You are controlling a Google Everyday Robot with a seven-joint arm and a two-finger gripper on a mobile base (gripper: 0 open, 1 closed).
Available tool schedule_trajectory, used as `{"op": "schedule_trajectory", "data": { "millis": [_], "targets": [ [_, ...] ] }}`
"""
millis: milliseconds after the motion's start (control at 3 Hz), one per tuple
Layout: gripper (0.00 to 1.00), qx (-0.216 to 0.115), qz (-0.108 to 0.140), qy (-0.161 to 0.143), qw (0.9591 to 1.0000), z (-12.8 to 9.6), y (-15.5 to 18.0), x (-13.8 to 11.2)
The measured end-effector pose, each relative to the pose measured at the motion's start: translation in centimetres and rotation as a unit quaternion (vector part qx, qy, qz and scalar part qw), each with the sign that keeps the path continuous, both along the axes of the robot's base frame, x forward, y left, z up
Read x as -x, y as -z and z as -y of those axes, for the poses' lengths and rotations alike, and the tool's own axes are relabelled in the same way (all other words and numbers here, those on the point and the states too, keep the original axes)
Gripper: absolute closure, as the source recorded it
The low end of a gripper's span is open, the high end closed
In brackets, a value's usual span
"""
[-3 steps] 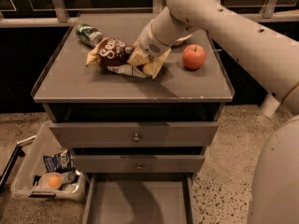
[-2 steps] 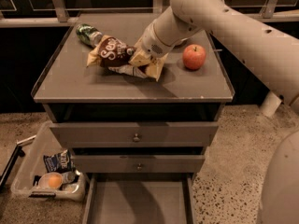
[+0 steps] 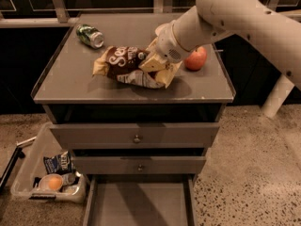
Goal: Place brown chip bag into bottom drawer
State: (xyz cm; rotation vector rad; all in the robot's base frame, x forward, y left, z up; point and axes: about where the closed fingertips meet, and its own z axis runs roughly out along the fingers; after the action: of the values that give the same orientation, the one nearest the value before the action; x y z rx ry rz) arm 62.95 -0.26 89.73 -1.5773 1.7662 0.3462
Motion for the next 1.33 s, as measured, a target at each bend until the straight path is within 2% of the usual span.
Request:
{"op": "schedule_trajectory", "data": {
  "millis": [333,667,1000,1333],
  "targets": [
    [1.00,-0.023,0.018,-0.011,0.9995,1.2,-2.4,3.5],
    [1.00,-0.029,0.036,-0.023,0.9987,2.1,-4.5,6.9],
    [1.00,-0.023,0.053,-0.028,0.9980,3.3,-5.5,10.1],
    [1.00,0.000,0.076,-0.023,0.9969,4.9,-5.0,13.4]
  ]
}}
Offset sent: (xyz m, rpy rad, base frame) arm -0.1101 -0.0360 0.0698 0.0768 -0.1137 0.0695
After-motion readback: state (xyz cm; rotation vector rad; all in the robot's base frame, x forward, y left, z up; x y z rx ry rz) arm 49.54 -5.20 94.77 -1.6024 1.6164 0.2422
